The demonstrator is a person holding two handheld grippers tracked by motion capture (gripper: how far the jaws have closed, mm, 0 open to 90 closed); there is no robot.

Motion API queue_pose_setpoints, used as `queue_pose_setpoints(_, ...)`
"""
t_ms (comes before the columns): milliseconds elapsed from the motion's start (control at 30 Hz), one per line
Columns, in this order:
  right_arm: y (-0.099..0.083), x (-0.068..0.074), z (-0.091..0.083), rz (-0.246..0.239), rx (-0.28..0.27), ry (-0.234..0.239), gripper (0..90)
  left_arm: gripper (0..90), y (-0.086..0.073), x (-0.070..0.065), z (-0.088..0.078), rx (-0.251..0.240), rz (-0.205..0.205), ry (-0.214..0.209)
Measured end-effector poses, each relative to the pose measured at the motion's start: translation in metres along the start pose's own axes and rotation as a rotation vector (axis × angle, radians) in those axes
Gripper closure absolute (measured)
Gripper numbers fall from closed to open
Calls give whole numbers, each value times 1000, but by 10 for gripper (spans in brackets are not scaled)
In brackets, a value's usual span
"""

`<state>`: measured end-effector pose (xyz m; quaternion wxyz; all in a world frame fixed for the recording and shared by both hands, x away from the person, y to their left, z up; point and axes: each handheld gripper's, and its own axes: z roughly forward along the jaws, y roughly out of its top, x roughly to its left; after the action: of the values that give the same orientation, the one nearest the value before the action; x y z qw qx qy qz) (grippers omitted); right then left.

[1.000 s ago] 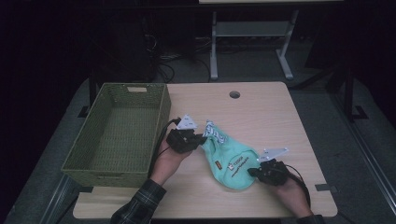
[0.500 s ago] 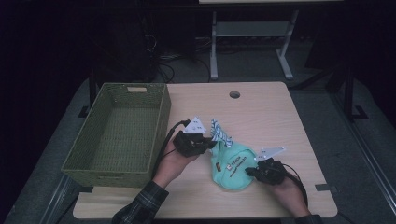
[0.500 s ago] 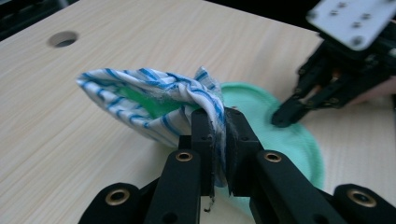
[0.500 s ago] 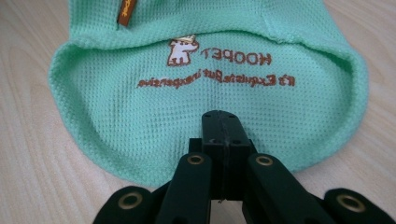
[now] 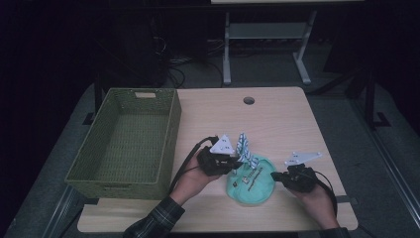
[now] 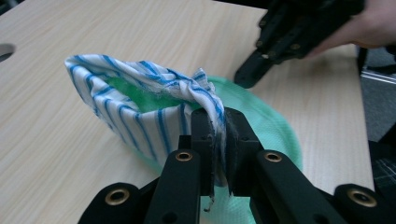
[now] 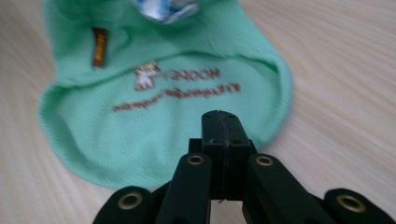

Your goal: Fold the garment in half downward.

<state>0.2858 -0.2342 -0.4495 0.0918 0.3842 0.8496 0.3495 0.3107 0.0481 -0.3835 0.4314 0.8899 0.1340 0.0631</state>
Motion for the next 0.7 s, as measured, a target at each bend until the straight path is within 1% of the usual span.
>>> queue_pose_setpoints(67, -2, -2, 3, -6, 25, -6, 898, 830, 0, -3, 3, 8, 15, -13)
queue_pose_setpoints(133, -2, -2, 4, -13, 43, -16, 898, 830, 1, -7, 8, 9, 20, -26)
queue_pose_setpoints(267, -2, -5, 3, -4, 40, -22, 898, 829, 0, -12, 17, 34, 40, -48)
queue_pose_setpoints(433, -3, -7, 1, -3, 37, -28, 898, 829, 0, -18, 29, 42, 44, -69)
queue_pose_setpoints(500, -3, -8, 1, 0, 37, -30, 898, 828, 0, -19, 32, 58, 56, -76)
queue_pose_setpoints(533, -3, -8, 1, 0, 37, -31, 898, 826, -1, -20, 35, 54, 48, -80)
queue_pose_setpoints(700, -4, -9, 0, 0, 34, -31, 898, 797, -6, -20, 43, 76, 35, -99)
